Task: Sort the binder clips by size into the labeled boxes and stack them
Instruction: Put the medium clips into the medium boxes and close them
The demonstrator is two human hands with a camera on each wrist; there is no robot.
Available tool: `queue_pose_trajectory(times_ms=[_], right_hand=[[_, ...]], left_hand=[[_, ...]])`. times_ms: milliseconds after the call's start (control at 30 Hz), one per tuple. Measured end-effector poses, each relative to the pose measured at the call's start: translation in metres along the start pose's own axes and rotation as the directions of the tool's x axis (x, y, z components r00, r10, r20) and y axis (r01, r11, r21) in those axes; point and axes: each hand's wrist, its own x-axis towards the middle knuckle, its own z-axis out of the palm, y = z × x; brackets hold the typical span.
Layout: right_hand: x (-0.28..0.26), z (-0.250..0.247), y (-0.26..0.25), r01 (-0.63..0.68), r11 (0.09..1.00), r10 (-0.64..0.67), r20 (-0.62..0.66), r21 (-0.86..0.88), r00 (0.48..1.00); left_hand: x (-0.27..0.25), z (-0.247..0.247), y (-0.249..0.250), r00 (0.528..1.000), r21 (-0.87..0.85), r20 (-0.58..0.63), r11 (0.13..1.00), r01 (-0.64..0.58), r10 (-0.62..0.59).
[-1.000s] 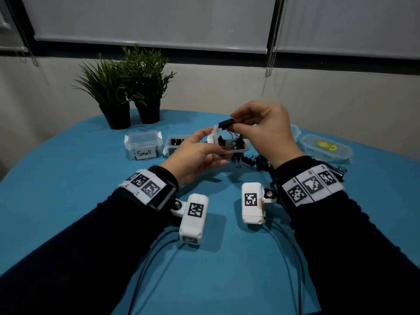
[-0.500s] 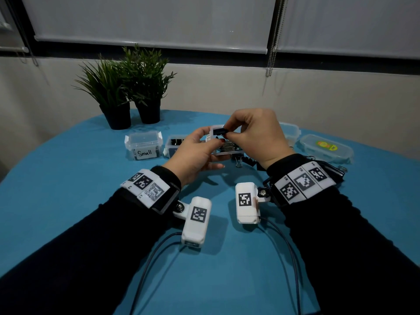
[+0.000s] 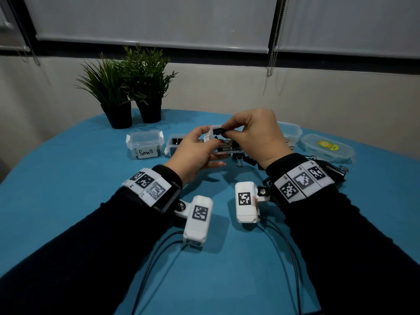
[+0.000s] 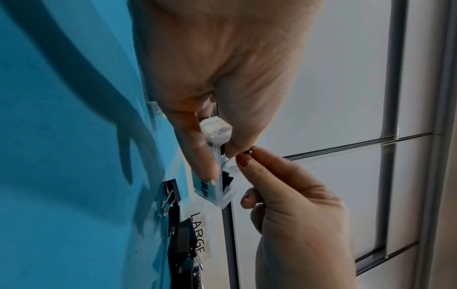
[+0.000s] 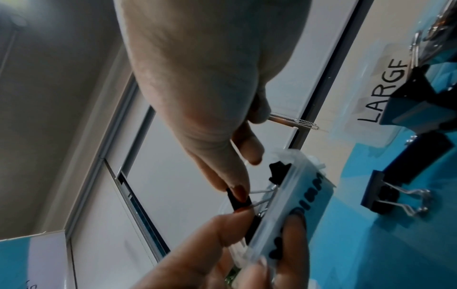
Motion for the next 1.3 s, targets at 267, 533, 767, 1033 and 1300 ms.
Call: queue_pose_trajectory(times_ms=[267,533,767,1033,1300], right_hand=[[-0.003,0.004,0.001,0.011,0.995,-0.015,0.045,0.095,0.999],[-0.008,0.004,0.0,-0.107,0.95,0.075,0.116,0.294,0.99],[-0.009,0.006,0.002,-0.156,0.959,0.104,0.222,0.236,0.97],[-0.007,0.003,-0.005,-0.153,0.981,0.113,0.291,0.118,0.95],[-0.011,0.002,-0.009,-0.26,0.931,0.16,0.355,0.257,0.921]], left_hand=[[0.0,0.002,0.0,1.0,0.038,-0.002,0.999,-0.013,0.014],[0.004,0.0,0.0,1.0,-0.036,-0.027,0.999,-0.002,0.001],[0.005,-0.001,-0.002,1.0,-0.036,-0.026,0.999,-0.009,0.008],[0.007,-0.005,0.004,0.998,-0.056,-0.07,0.998,-0.012,0.008],[0.007,-0.006,0.006,0.993,0.02,-0.121,1.0,-0.008,0.01]])
